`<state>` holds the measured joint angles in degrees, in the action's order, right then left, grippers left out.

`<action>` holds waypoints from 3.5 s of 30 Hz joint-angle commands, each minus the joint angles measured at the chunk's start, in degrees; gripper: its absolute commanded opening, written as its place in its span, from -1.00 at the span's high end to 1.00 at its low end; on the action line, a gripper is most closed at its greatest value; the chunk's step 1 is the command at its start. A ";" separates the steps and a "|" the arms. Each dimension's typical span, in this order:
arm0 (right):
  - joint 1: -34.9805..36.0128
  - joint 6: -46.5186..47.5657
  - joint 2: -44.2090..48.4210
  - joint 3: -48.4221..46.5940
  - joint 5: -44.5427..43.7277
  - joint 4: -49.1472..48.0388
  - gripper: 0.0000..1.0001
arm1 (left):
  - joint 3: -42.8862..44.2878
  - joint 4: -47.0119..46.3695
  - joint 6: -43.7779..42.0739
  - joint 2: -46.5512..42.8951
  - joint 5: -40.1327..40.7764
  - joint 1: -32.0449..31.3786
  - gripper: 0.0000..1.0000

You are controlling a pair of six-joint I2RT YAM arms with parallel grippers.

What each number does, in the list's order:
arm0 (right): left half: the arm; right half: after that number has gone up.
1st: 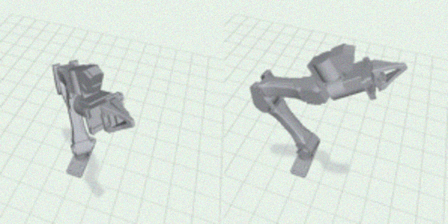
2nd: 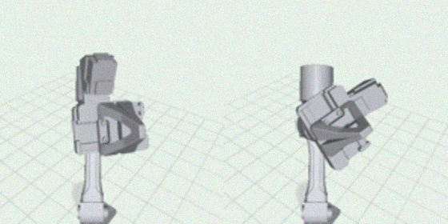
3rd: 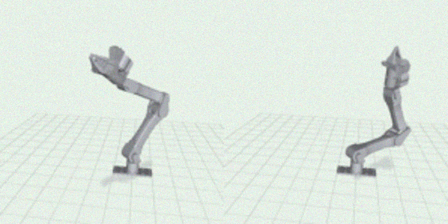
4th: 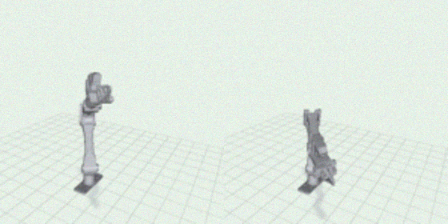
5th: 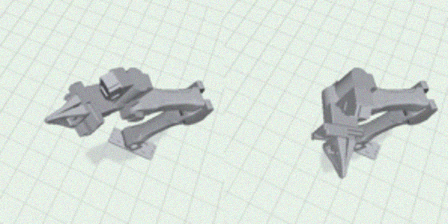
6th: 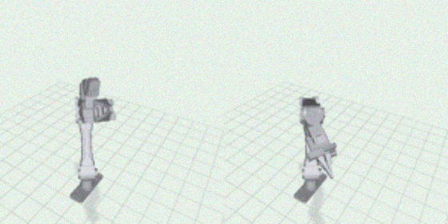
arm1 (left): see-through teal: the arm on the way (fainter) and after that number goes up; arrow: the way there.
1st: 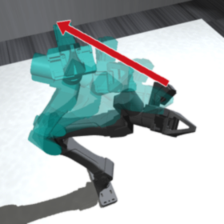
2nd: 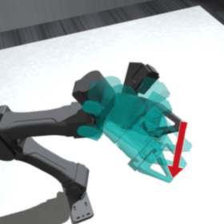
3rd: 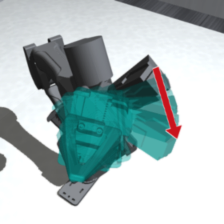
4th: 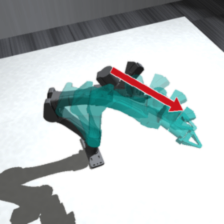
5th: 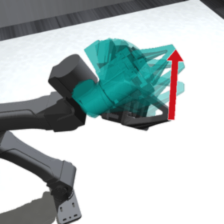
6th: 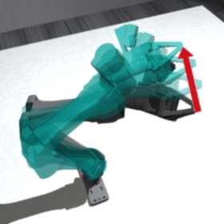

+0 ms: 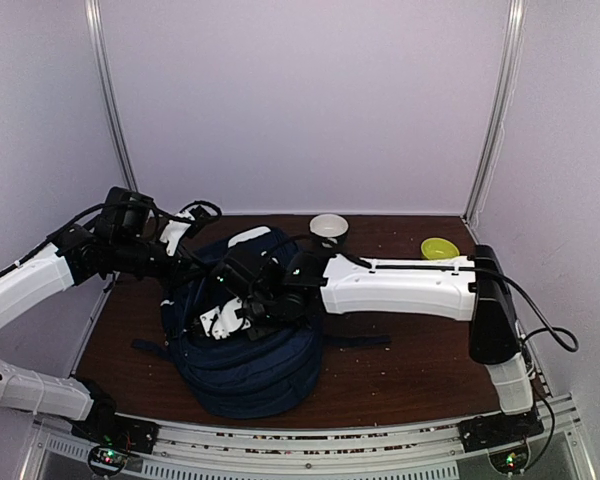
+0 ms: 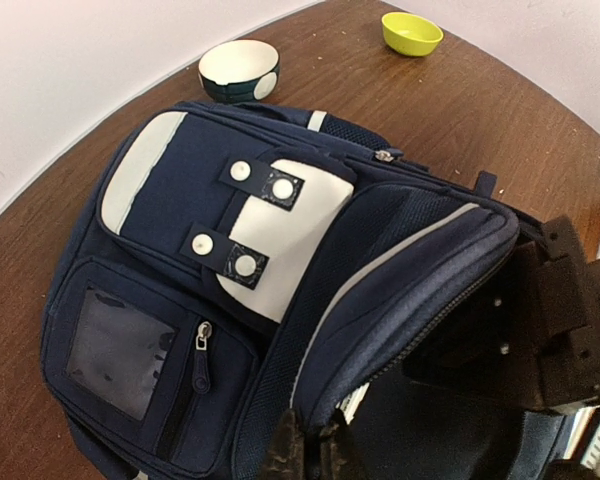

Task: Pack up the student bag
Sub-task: Place the pen in the upper front pocket of the bag, then pick up the pencil case from the center of the board.

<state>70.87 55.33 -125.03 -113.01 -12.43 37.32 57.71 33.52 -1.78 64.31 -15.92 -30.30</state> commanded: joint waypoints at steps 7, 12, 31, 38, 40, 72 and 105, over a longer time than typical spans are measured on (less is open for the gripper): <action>-2.57 -2.55 22.21 4.39 28.90 20.06 0.37 | 0.55 -6.04 -0.23 0.61 2.29 1.24 1.00; -9.45 -1.24 28.64 11.66 32.56 22.79 0.42 | 0.72 -5.92 -0.33 1.17 1.83 1.24 1.00; -28.57 14.69 9.77 16.42 20.77 20.63 -0.10 | 0.77 -5.92 0.02 0.99 1.23 1.28 1.00; -29.16 17.85 6.72 16.54 16.99 14.96 -0.08 | 0.82 -5.92 -0.14 0.97 0.96 1.30 1.00; -29.37 17.71 4.91 15.63 16.02 13.85 -0.06 | 1.14 -5.92 0.01 0.82 0.98 1.31 1.00; -32.48 16.73 -14.03 -7.53 16.60 36.99 0.00 | 0.75 -5.92 -0.15 0.94 0.89 1.37 1.00; -31.39 -16.47 9.63 28.16 27.81 10.47 0.08 | 0.75 -6.29 0.65 0.87 -0.97 1.35 1.00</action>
<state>39.05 42.92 -117.10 -85.45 15.84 53.67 57.71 33.47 -1.76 65.56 -17.85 -30.09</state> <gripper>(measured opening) 0.475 0.027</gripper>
